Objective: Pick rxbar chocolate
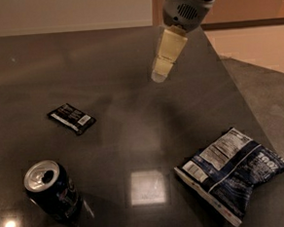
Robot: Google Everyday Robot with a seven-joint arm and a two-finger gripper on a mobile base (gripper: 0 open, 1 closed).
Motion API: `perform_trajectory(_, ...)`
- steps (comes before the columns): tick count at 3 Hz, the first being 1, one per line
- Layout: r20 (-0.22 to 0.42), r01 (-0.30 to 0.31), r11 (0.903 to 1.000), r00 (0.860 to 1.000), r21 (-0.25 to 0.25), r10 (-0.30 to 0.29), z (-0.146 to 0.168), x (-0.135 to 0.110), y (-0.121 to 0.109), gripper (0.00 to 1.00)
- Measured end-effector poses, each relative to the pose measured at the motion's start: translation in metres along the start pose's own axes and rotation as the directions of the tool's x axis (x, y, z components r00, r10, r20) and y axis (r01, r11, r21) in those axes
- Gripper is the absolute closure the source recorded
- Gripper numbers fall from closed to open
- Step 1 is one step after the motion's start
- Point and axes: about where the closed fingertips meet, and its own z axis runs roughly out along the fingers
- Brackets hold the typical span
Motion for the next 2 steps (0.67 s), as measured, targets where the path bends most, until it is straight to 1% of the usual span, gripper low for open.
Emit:
perform_trajectory(1,-0.007,-0.011,0.9998,1.000,-0.017,0.011,0.020,-0.021,-0.013,0.00)
perform_trajectory(2,-0.016,-0.029,0.9989,0.999,-0.037,0.028,0.041,-0.044,-0.020,0.00)
